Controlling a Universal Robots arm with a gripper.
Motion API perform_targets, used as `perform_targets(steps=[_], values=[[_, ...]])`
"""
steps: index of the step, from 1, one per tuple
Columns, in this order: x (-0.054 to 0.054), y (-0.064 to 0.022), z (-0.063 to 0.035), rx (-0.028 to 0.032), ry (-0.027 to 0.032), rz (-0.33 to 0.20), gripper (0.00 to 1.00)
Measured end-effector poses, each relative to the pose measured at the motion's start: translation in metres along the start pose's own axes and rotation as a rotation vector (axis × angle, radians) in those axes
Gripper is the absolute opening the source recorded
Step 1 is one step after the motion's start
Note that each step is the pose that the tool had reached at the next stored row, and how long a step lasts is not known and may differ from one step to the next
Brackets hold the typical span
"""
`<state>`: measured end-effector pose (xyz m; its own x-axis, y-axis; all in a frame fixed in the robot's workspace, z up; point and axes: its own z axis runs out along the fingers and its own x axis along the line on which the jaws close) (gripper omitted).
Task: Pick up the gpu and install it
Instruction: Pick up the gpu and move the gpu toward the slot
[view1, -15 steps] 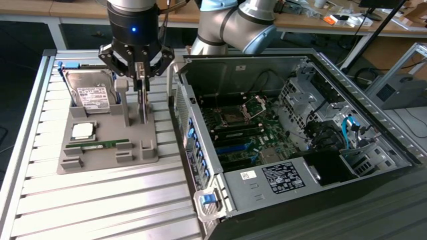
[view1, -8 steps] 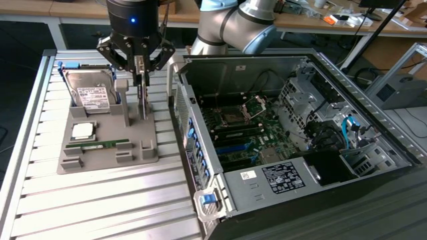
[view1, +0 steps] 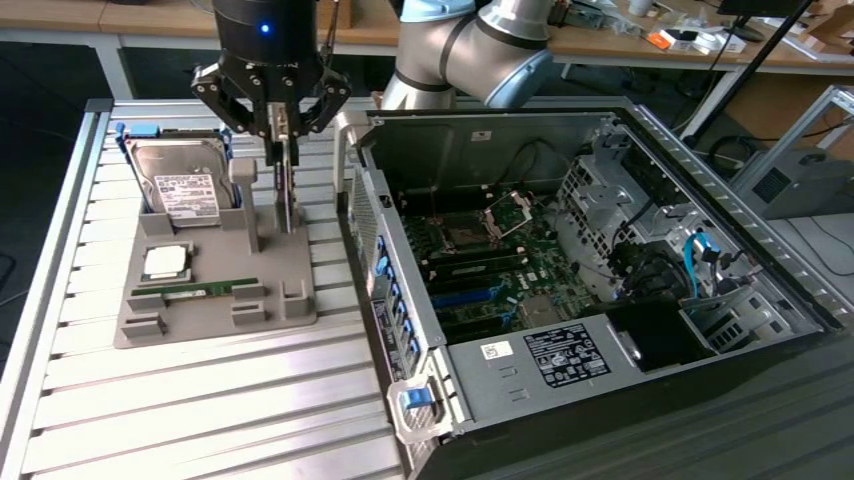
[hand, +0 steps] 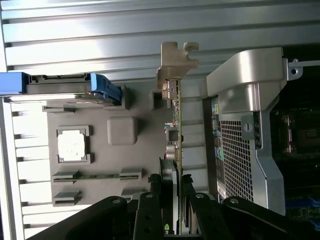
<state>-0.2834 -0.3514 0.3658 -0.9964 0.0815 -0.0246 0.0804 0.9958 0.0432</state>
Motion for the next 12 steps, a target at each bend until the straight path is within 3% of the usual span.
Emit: perform_targets(steps=[12], values=[[0.000, 0.0005, -0.0127, 0.0000, 0.0000, 0.000, 0.27]])
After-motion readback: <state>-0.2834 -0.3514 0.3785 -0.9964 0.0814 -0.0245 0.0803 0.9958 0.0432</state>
